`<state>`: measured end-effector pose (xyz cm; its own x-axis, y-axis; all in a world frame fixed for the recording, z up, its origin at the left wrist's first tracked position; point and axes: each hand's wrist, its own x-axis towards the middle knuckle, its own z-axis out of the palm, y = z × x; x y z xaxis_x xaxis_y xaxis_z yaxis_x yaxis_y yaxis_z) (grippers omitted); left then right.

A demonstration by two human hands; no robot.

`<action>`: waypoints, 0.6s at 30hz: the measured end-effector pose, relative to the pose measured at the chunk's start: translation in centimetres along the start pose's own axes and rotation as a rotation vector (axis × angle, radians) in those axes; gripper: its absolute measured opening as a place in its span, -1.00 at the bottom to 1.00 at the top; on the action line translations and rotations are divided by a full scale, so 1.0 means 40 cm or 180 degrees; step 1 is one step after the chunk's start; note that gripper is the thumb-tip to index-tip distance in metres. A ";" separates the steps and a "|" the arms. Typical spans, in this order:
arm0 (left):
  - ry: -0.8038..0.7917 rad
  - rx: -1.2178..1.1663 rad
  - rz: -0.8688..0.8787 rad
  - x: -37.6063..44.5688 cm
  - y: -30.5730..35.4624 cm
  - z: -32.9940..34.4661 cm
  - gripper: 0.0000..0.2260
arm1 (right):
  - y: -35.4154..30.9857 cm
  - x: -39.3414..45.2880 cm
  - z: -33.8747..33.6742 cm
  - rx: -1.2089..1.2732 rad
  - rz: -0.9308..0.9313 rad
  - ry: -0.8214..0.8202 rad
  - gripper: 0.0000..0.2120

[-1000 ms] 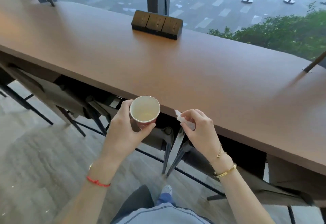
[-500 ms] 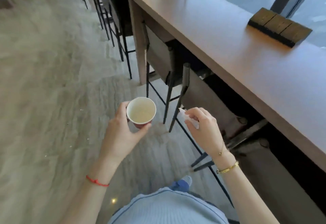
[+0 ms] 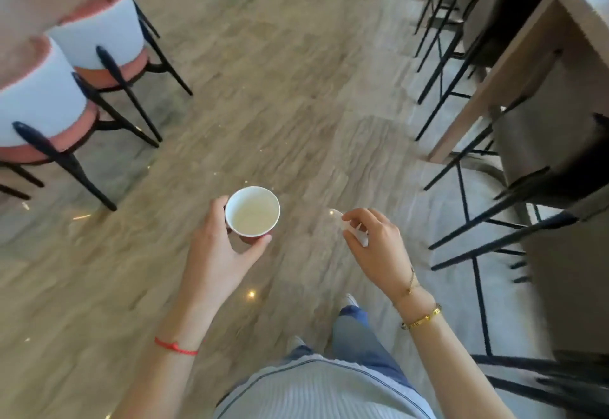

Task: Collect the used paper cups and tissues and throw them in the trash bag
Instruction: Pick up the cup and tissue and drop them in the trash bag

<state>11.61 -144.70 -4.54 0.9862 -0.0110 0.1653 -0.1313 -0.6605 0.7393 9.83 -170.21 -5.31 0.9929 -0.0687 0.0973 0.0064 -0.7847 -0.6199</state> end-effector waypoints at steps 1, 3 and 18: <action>0.0119 0.0038 -0.0152 -0.013 -0.032 -0.034 -0.39 | -0.032 0.021 0.034 0.0018 -0.0116 -0.0110 -0.83; 0.0374 0.0138 -0.0401 -0.036 -0.088 -0.094 -0.37 | -0.095 0.063 0.102 0.0039 -0.0356 -0.0367 -0.82; 0.2117 0.0032 -0.1823 -0.066 -0.497 -0.492 -0.39 | -0.665 0.373 0.643 0.0223 -0.2045 -0.1796 -0.81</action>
<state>9.63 -116.78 -6.82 0.6365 0.7621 0.1190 0.3699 -0.4370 0.8199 27.51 -134.53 -7.41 0.7045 0.7075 0.0557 0.5769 -0.5251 -0.6257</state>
